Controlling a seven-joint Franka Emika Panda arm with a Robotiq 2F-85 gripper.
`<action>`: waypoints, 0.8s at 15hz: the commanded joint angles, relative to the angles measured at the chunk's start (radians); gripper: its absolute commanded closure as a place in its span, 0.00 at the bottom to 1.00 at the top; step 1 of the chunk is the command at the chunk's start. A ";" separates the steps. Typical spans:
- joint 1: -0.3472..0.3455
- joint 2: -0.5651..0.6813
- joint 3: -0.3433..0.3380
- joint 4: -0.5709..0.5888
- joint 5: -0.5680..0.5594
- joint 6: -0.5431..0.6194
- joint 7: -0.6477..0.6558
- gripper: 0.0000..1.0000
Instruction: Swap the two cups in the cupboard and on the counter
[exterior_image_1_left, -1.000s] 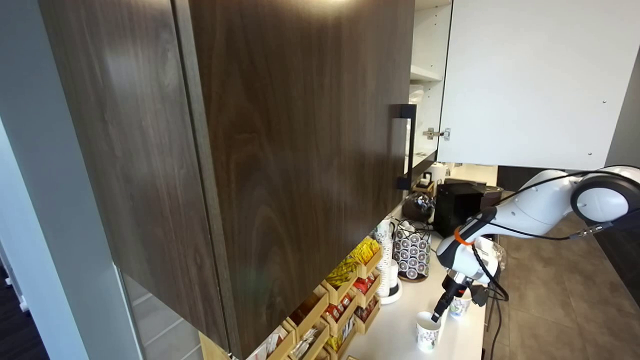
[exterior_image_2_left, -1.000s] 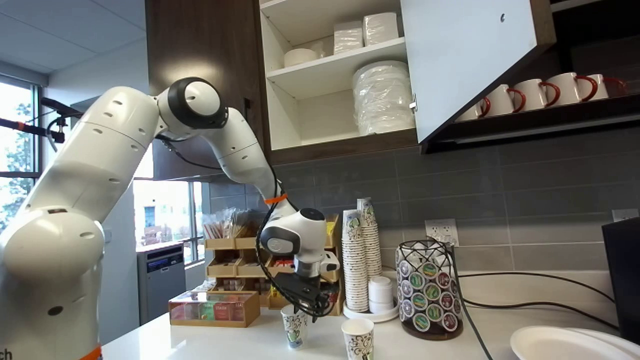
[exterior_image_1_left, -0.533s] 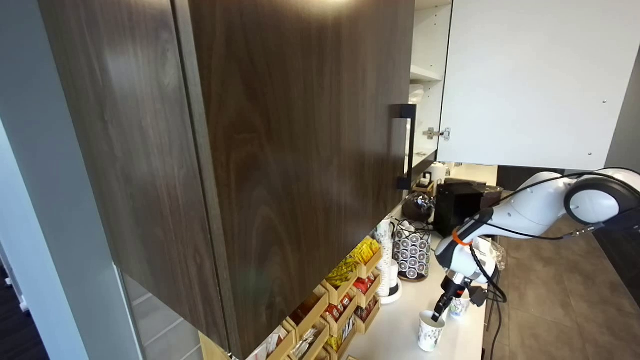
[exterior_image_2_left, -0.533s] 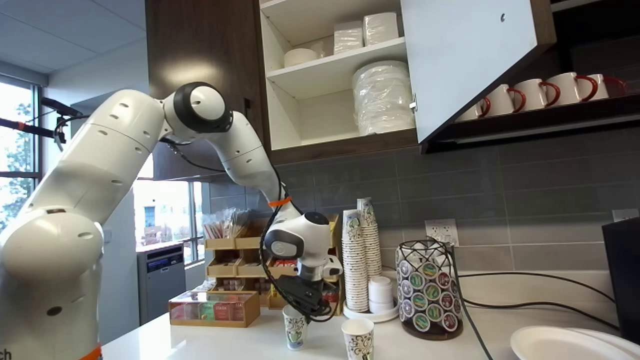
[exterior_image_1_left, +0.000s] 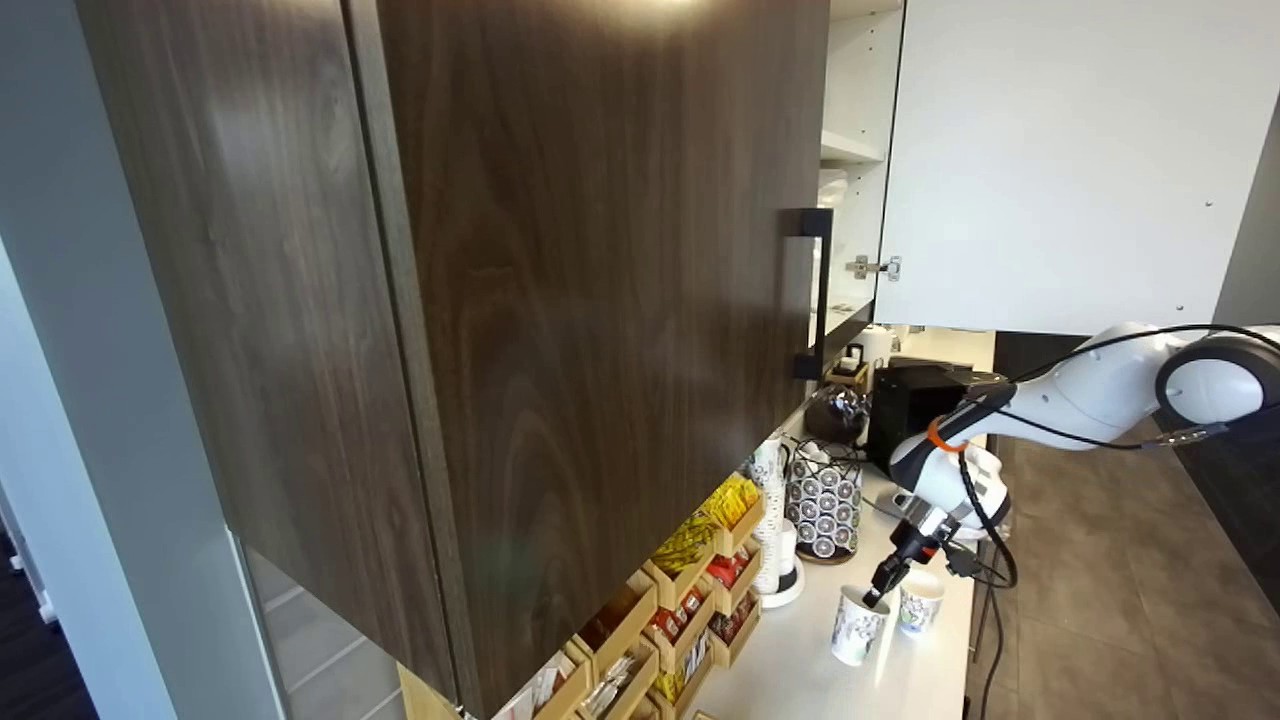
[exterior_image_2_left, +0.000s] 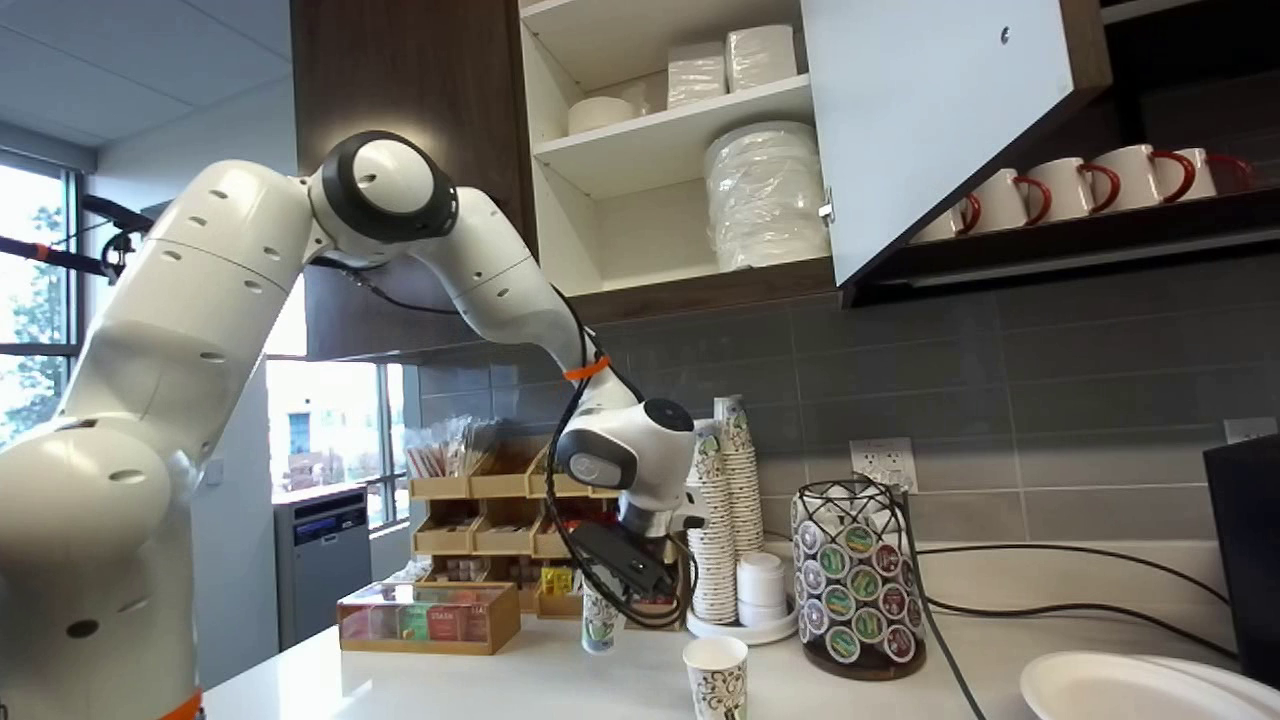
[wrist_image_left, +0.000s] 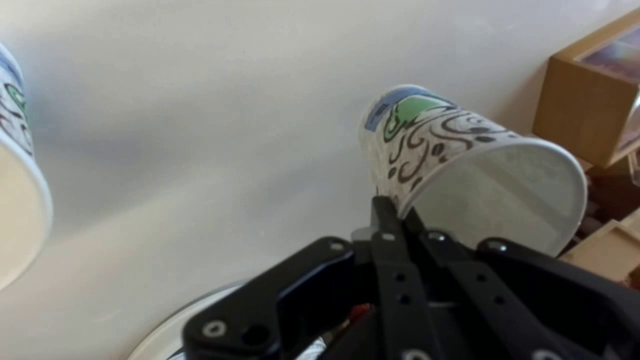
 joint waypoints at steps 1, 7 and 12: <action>-0.054 -0.088 -0.004 -0.019 0.050 -0.138 -0.017 0.99; -0.051 -0.285 -0.073 -0.076 0.037 -0.219 -0.016 0.99; -0.031 -0.481 -0.097 -0.123 -0.011 -0.217 0.007 0.99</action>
